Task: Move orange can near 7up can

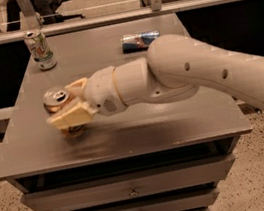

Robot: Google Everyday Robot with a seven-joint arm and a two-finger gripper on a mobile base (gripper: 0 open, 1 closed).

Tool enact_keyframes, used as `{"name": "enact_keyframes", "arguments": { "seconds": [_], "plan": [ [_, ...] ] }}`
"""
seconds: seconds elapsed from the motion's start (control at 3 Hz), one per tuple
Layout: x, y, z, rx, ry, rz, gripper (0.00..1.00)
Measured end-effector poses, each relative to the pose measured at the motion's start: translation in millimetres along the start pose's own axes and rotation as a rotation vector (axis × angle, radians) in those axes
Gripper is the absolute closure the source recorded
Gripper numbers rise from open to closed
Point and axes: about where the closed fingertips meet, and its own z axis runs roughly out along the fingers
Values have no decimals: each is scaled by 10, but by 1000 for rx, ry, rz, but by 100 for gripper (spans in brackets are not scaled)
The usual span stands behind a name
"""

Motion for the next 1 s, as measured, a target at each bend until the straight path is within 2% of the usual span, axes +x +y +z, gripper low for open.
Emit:
{"name": "enact_keyframes", "arguments": {
  "seconds": [0.33,0.67,1.0],
  "plan": [
    [-75,-275,-243,60,-24,17,100],
    [-197,-523,-640,151,-7,64,100],
    [-217,-557,-573,149,-19,54,100]
  ]
}}
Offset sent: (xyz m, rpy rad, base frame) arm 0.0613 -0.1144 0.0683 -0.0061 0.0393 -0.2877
